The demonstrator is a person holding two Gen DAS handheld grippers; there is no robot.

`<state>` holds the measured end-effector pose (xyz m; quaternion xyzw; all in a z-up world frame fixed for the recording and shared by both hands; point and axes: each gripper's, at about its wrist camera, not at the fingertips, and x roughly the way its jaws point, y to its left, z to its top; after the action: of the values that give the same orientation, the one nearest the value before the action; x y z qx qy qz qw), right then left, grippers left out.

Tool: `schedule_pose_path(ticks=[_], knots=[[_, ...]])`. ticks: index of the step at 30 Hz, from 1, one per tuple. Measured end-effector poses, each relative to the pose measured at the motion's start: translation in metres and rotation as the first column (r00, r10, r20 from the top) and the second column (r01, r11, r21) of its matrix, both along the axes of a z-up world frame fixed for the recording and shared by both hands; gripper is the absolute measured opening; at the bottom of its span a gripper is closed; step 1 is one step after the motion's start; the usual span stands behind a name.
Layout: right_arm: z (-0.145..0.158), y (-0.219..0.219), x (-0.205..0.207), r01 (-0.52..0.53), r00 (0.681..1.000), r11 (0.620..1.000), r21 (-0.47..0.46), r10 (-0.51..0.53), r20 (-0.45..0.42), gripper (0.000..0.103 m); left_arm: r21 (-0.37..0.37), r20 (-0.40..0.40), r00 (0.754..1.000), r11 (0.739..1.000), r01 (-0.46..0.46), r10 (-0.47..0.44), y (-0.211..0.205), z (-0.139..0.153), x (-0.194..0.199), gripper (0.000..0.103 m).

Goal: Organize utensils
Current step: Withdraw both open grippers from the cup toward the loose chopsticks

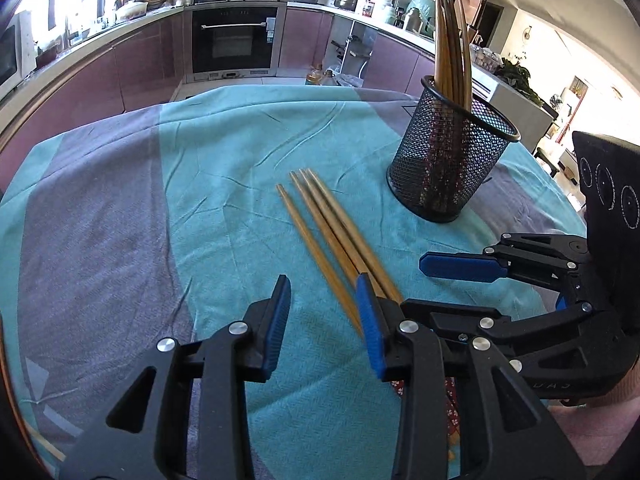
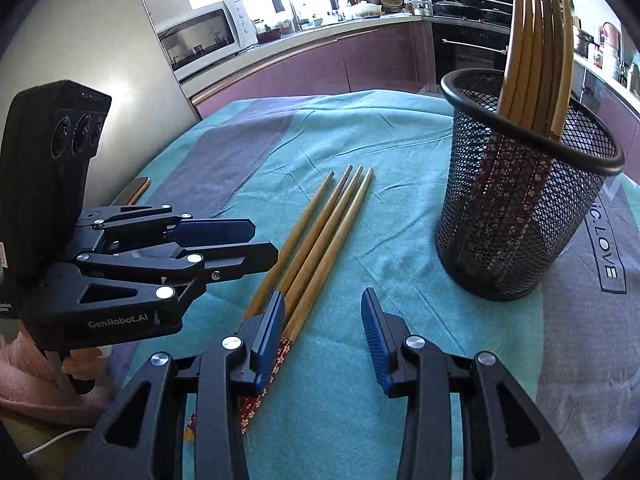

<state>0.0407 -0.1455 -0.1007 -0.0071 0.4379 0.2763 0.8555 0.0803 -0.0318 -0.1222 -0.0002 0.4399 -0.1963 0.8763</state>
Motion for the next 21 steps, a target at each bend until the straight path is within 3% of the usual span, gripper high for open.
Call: schedule_pose_path(ticks=[14, 18, 21], knots=[[0.000, 0.006, 0.002, 0.002, 1.000, 0.998, -0.070, -0.001, 0.019, 0.037, 0.050, -0.007, 1.000, 0.999, 0.015, -0.014, -0.013, -0.010, 0.005, 0.034], [0.001, 0.002, 0.002, 0.015, 1.000, 0.996, -0.089, -0.013, 0.018, 0.037, 0.072, -0.012, 1.000, 0.997, 0.027, -0.027, -0.016, -0.011, 0.006, 0.026], [0.001, 0.003, 0.003, 0.020, 1.000, 0.995, -0.100, -0.018, 0.021, 0.036, 0.059, -0.021, 1.000, 0.998, 0.023, -0.022, -0.015, -0.011, 0.009, 0.025]])
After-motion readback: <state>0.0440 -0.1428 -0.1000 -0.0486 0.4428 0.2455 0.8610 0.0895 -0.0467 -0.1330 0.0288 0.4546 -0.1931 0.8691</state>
